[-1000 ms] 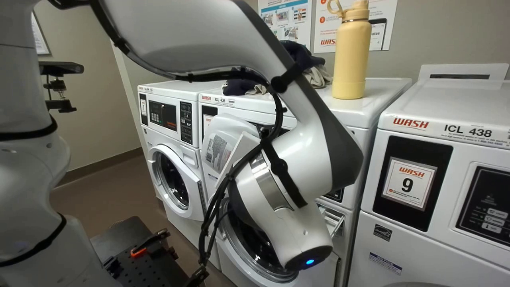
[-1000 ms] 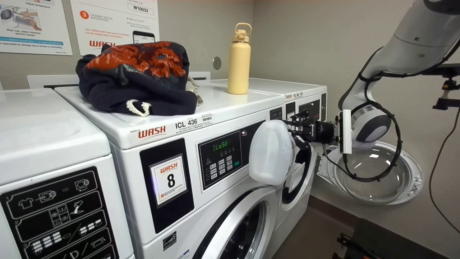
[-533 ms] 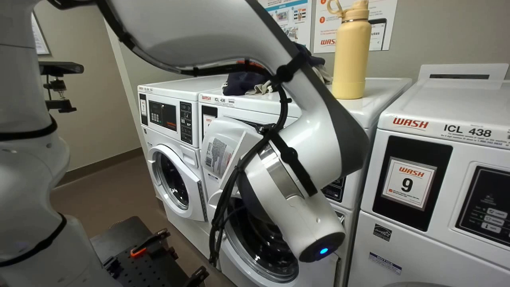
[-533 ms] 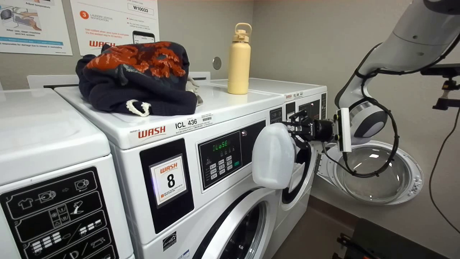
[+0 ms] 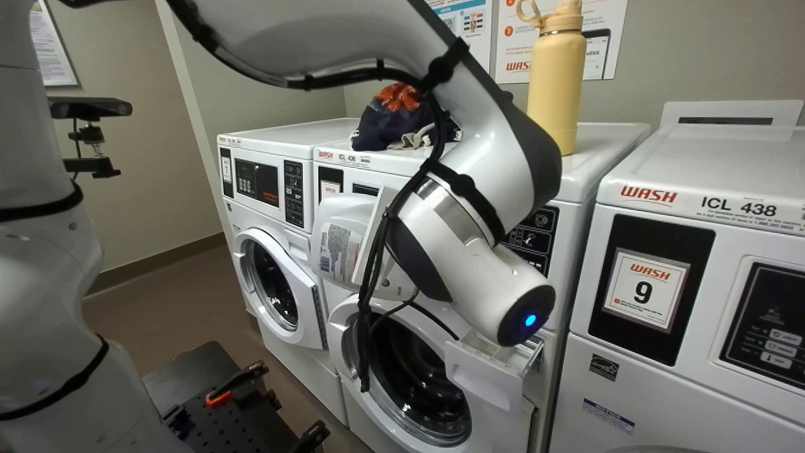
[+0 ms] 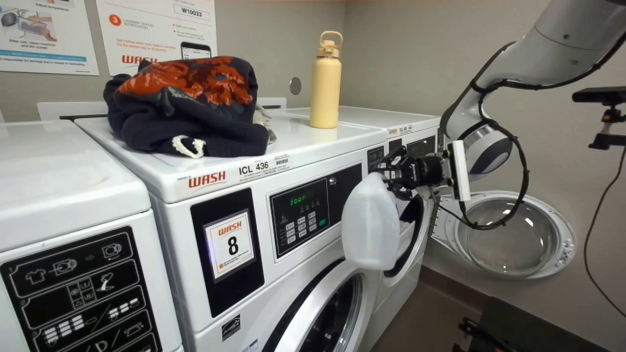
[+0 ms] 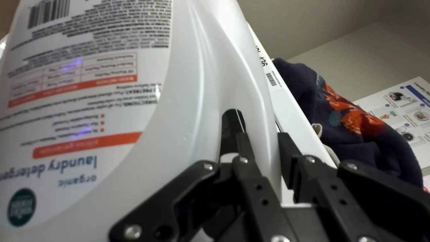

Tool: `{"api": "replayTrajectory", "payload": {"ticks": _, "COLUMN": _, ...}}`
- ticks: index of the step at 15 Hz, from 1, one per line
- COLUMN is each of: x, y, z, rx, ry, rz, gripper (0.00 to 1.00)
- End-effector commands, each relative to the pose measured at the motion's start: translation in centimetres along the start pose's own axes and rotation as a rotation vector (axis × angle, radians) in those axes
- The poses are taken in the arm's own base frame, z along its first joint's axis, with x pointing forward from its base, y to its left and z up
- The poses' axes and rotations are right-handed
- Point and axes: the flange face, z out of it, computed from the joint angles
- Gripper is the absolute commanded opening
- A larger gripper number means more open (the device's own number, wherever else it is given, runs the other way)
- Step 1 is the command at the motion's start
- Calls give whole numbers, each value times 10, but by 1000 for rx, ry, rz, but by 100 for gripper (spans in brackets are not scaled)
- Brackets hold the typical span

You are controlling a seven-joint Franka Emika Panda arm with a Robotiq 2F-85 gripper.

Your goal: Pour some detergent into the washing machine drawer

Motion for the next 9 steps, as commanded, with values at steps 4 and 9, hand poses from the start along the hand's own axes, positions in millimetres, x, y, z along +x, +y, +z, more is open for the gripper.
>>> {"api": "replayTrajectory", "payload": {"ticks": 4, "x": -39, "y": -42, "z": -1, "rx": -187, "ry": 87, "rz": -111, "gripper": 6}}
{"api": "replayTrajectory", "payload": {"ticks": 9, "x": -67, "y": -65, "z": 10, "rx": -358, "ry": 139, "rz": -225, "gripper": 6}}
